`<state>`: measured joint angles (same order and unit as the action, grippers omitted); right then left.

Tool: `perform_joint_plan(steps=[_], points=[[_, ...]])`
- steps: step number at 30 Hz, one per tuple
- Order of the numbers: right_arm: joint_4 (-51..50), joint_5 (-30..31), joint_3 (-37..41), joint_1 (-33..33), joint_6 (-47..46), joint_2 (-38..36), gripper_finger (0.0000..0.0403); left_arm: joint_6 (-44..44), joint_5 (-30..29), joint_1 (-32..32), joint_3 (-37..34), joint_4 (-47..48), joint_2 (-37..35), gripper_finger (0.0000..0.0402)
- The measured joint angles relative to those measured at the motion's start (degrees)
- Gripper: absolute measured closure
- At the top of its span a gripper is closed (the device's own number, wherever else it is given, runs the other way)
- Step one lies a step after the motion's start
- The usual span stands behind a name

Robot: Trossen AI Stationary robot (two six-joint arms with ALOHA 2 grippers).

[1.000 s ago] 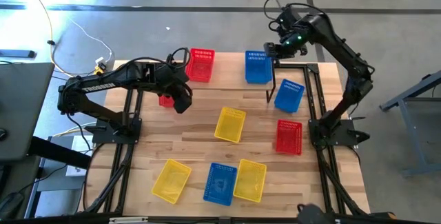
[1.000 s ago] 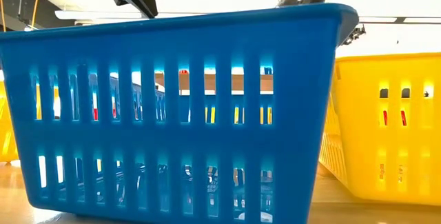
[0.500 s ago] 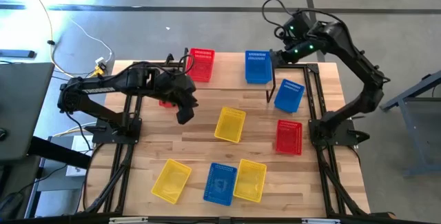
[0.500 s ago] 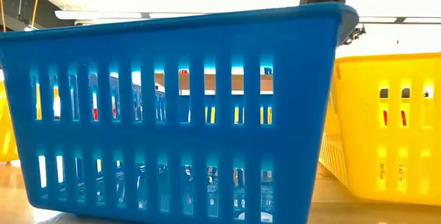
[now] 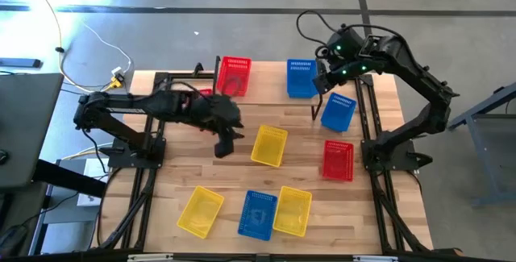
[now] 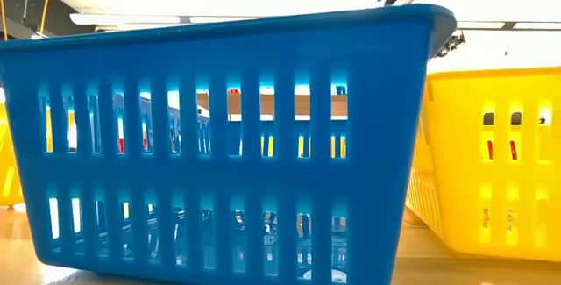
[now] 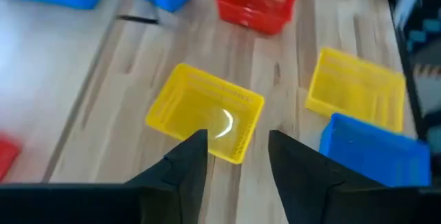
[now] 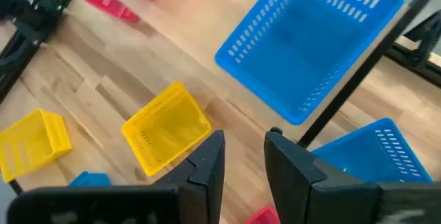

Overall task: Stack baskets on shelf by color
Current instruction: Put the top yellow bin on the shelf

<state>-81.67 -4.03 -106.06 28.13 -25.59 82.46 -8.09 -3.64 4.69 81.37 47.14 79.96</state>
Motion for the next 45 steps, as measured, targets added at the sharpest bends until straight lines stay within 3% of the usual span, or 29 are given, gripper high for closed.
perform_joint_plan(steps=[8,17,25,45], points=[[-0.02,0.00,0.00,-2.16,-1.38,0.00,0.0315,10.70,0.02,-3.87,-0.01,-6.57,8.19,0.0263],[-0.56,0.00,0.00,-2.44,-1.00,0.00,0.0315,16.11,-0.02,-7.34,-0.03,-8.52,18.56,0.0267],[-1.73,0.00,0.00,-2.44,-0.94,0.02,0.0315,19.26,-5.85,-9.23,-0.03,-10.84,26.61,0.0267],[-2.21,1.11,0.00,-2.44,-0.93,0.02,0.0315,20.28,-10.45,-7.69,-0.03,-12.65,34.68,0.0271]])
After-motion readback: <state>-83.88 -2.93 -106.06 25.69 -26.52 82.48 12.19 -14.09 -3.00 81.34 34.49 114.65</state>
